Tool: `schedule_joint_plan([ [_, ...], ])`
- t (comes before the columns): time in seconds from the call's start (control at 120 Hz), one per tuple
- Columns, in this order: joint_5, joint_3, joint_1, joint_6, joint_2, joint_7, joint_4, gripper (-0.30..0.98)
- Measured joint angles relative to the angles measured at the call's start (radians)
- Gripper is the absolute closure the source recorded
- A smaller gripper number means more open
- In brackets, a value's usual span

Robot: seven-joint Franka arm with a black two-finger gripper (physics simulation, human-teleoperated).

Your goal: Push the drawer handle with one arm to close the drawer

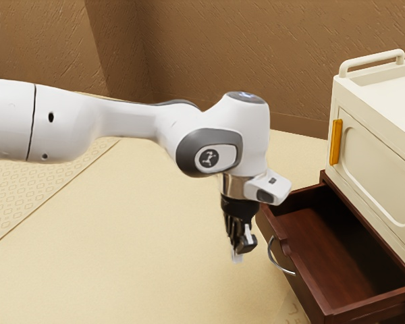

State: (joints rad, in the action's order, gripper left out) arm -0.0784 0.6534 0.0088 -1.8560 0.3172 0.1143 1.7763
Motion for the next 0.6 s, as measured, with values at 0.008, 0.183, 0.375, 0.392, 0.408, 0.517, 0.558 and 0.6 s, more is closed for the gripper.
schedule_joint_plan([
  [0.008, -0.001, 0.0, -0.002, 0.0, 0.001, -0.001, -0.001, 0.78],
  [0.183, -0.009, 0.015, -0.041, -0.001, 0.007, -0.032, -0.004, 0.79],
  [0.375, -0.054, 0.018, -0.051, -0.001, 0.065, -0.056, -0.078, 0.79],
  [0.392, -0.057, 0.018, -0.052, -0.001, 0.07, -0.058, -0.085, 0.79],
  [0.408, -0.06, 0.018, -0.053, -0.001, 0.074, -0.06, -0.091, 0.79],
  [0.517, -0.074, 0.018, -0.057, -0.002, 0.101, -0.07, -0.113, 0.79],
  [0.558, -0.082, 0.018, -0.067, -0.002, 0.12, -0.073, -0.129, 0.79],
  [0.6, -0.09, 0.018, -0.077, -0.003, 0.136, -0.076, -0.142, 0.79],
])
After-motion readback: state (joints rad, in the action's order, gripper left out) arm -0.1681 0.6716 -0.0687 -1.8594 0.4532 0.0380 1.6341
